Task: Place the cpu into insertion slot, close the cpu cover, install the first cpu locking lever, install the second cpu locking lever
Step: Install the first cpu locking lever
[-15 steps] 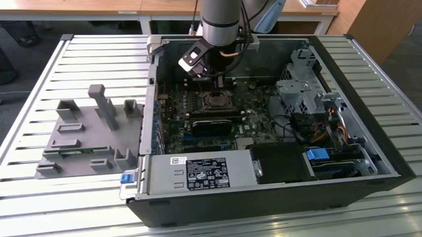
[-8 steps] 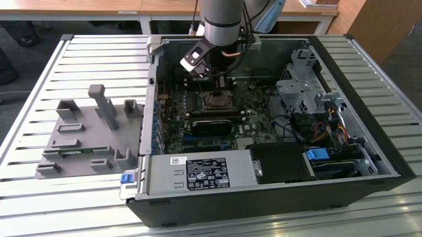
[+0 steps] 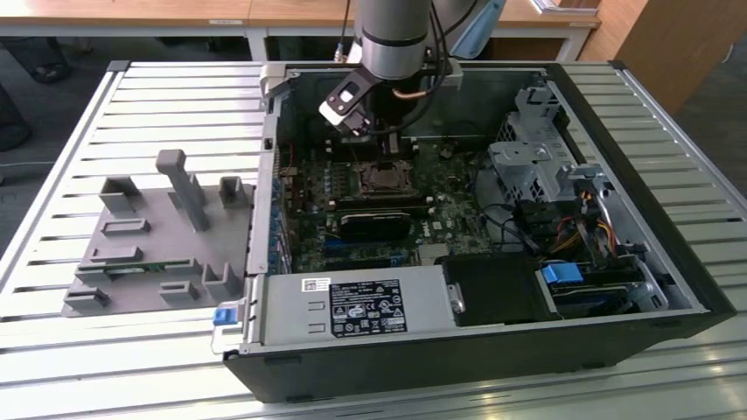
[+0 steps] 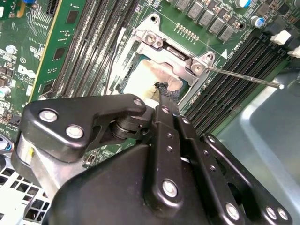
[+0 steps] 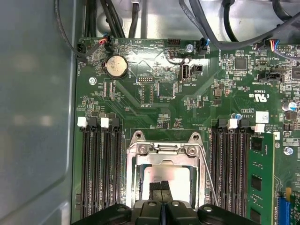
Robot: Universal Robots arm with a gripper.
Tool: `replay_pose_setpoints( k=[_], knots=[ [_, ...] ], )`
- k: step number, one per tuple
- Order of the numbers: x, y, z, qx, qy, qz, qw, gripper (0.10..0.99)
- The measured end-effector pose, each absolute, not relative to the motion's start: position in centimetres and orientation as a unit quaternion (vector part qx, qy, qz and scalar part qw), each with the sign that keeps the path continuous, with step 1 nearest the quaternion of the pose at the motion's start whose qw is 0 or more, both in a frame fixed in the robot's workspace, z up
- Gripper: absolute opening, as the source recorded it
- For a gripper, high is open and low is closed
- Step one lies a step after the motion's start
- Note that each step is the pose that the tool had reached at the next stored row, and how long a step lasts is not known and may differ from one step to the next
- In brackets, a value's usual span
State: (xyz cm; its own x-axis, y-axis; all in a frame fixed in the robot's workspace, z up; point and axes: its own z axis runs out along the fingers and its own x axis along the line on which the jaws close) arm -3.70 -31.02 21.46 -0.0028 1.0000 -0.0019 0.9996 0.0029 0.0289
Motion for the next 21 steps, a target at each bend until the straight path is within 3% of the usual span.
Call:
replay_pose_setpoints(
  k=[21],
  knots=[
    [-3.7, -31.0, 24.5, 0.706, 0.708, 0.010, 0.011, 0.106]
  ],
)
